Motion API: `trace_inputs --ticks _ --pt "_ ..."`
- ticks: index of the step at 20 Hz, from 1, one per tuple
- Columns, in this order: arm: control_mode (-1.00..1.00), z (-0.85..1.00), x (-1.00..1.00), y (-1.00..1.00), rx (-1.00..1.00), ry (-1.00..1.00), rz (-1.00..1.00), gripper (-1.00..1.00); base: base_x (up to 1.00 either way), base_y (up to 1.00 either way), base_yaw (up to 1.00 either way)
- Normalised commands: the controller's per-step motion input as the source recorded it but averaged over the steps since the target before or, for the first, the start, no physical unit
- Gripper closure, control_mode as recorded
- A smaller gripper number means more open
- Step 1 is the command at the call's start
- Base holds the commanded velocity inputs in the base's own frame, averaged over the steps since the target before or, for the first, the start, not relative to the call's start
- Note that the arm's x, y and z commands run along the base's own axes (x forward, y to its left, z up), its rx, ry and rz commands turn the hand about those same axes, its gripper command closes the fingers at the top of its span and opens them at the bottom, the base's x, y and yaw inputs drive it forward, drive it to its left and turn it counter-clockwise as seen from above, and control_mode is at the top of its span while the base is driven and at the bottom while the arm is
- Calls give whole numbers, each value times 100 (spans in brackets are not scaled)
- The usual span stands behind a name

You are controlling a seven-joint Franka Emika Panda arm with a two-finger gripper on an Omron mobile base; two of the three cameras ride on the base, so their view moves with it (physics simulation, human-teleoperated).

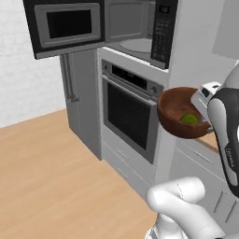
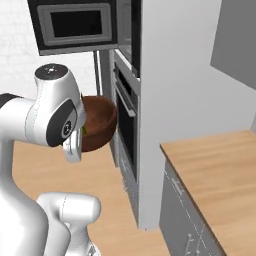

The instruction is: Pick the lime from the sink and place it in the bowl. Then pick the bowl and place it in the microwave. Then close the microwave door and press the start button.

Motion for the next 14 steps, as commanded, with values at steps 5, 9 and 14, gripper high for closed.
trace_inputs --ticks 5,9,14 --pt "100 0 0 0 0 0 0 100 66 63 -24" --pt "100 0 0 0 0 0 0 100 43 85 -27" --pt "100 0 0 0 0 0 0 100 8 95 -33"
